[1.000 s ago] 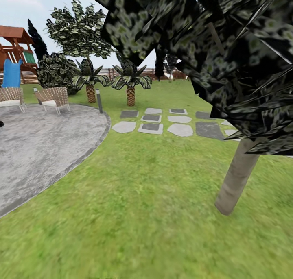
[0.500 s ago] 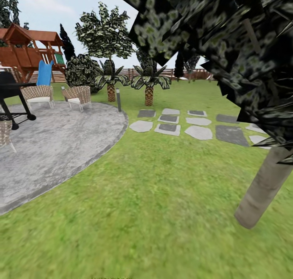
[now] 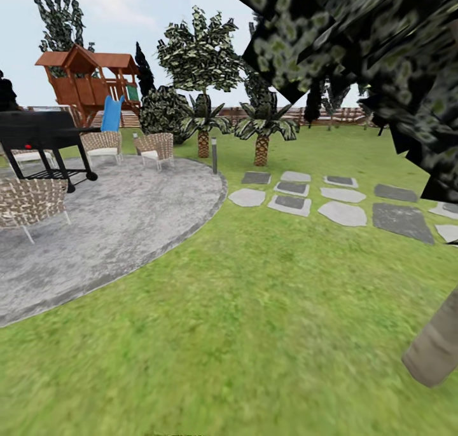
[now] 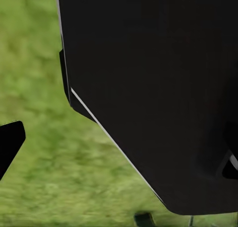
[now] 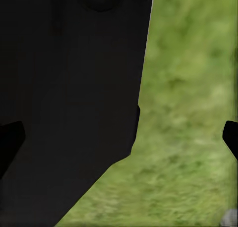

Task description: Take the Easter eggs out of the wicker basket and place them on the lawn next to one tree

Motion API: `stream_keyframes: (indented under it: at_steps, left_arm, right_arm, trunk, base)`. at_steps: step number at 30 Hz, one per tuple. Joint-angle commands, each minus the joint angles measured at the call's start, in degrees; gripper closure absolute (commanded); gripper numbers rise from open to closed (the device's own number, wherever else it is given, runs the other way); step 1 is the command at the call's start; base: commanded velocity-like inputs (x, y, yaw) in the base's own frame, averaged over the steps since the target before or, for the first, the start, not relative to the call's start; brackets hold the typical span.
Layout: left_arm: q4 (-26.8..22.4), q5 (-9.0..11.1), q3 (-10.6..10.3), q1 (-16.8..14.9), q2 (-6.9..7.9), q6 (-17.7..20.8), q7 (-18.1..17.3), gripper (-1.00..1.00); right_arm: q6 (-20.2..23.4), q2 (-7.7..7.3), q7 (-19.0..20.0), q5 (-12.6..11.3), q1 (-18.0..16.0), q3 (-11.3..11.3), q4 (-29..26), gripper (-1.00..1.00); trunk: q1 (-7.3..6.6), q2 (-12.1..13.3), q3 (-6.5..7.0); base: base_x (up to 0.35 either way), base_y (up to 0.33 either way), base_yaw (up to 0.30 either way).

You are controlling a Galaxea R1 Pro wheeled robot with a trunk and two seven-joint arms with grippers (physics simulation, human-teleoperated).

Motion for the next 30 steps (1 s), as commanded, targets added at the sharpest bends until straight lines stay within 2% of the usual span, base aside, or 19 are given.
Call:
stream_keyframes:
  at_steps: [1, 24, 30]
  left_arm:
    - [0.0, 0.0, 0.0, 0.0, 0.03, 0.0, -0.2, -1.0]
    - [0.0, 0.1, 0.0, 0.0, 0.05, -0.1, -0.3, -1.0]
    - [0.0, 0.2, 0.1, 0.0, 0.06, 0.0, -0.4, -1.0]
  right_arm:
    - [0.1, -0.01, 0.0, 0.5, -0.1, 0.0, 0.1, -1.0]
    - [0.1, -0.1, 0.1, 0.5, -0.1, 0.0, 0.1, -1.0]
    - [0.1, -0.15, 0.2, 0.6, -0.1, 0.1, 0.1, -1.0]
  trunk:
    - [0.0, 0.0, -0.04]
    - [0.0, 0.0, -0.04]
    - [0.0, 0.0, -0.04]
  base:
    - [0.0, 0.0, 0.298]
    - [0.0, 0.0, 0.293]
    - [0.202, 0.0, 0.132]
